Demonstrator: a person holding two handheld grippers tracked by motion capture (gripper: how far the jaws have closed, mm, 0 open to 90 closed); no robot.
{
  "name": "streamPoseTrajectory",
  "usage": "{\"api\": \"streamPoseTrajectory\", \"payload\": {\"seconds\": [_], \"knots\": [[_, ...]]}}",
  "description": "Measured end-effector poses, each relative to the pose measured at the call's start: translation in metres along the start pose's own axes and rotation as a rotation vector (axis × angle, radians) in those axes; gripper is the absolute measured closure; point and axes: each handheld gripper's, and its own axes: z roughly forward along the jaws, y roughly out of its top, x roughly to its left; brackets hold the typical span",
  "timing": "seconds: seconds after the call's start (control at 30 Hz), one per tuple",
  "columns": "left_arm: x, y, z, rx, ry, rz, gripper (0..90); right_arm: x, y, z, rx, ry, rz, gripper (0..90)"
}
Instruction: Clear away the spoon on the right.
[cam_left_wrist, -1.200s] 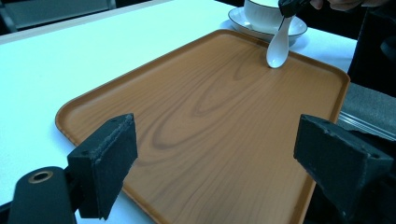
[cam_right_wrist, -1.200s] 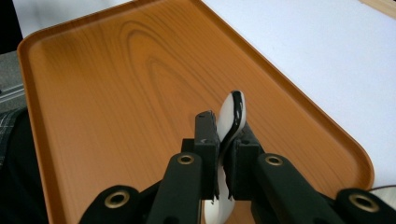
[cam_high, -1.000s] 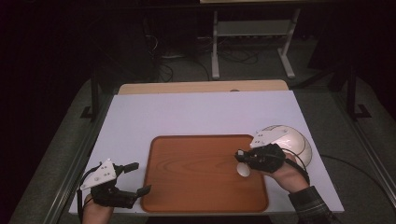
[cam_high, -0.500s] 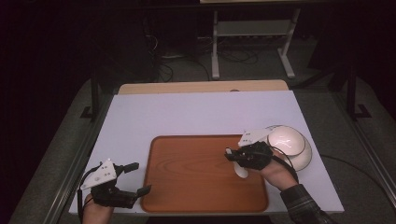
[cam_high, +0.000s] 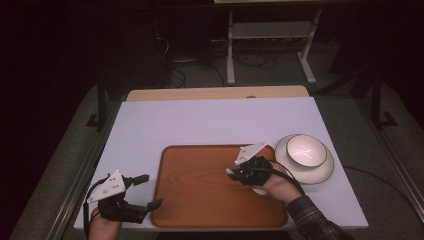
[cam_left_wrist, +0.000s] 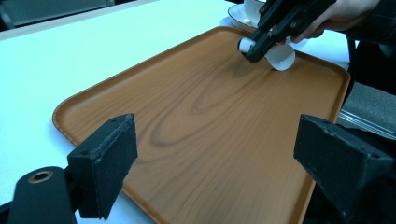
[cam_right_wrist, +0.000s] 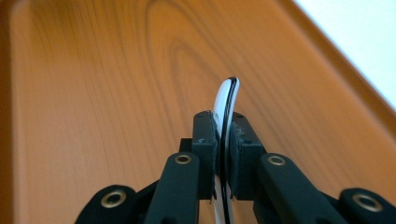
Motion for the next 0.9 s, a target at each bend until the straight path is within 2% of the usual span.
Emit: {"api": "streamPoseTrajectory", "payload": {"seconds": [0.17, 0.47, 0.6, 0.63, 0.67, 0.7, 0.73, 0.77, 0.8, 0.83, 0.9], "knots": [[0.0, 0.0, 0.0, -0.001, -0.001, 0.0, 13.0, 0.003, 0.002, 0.014, 0.046, 0.016, -0.02, 80.3], [0.0, 0.0, 0.0, 0.0, 0.0, -0.001, 13.0, 0.006, 0.0, 0.024, 0.099, 0.013, -0.053, 77.3], [0.0, 0.0, 0.0, 0.0, 0.0, 0.0, 13.0, 0.006, -0.001, 0.027, 0.113, 0.005, -0.063, 72.5], [0.0, 0.0, 0.0, 0.0, 0.0, 0.0, 13.0, 0.006, -0.001, 0.027, 0.113, 0.001, -0.061, 67.1], [0.0, 0.0, 0.0, 0.0, 0.0, -0.001, 13.0, 0.006, -0.001, 0.027, 0.113, 0.001, -0.061, 67.1], [0.0, 0.0, 0.0, 0.0, 0.0, -0.001, 13.0, 0.007, -0.002, 0.027, 0.113, -0.001, -0.059, 59.5], [0.0, 0.0, 0.0, -0.001, -0.001, -0.001, 13.0, 0.007, -0.002, 0.027, 0.113, -0.001, -0.059, 59.5], [0.0, 0.0, 0.0, -0.001, -0.001, 0.0, 13.0, 0.007, -0.002, 0.027, 0.11, -0.005, -0.055, 52.5], [0.0, 0.0, 0.0, -0.001, -0.001, 0.0, 13.1, 0.007, -0.002, 0.027, 0.11, -0.005, -0.055, 52.5], [0.0, 0.0, 0.0, -0.001, -0.002, 0.001, 13.1, 0.007, -0.002, 0.026, 0.108, -0.006, -0.052, 48.3], [0.0, 0.0, 0.0, -0.002, -0.003, 0.002, 13.0, 0.006, -0.002, 0.022, 0.075, 0.003, -0.015, 36.1]]}}
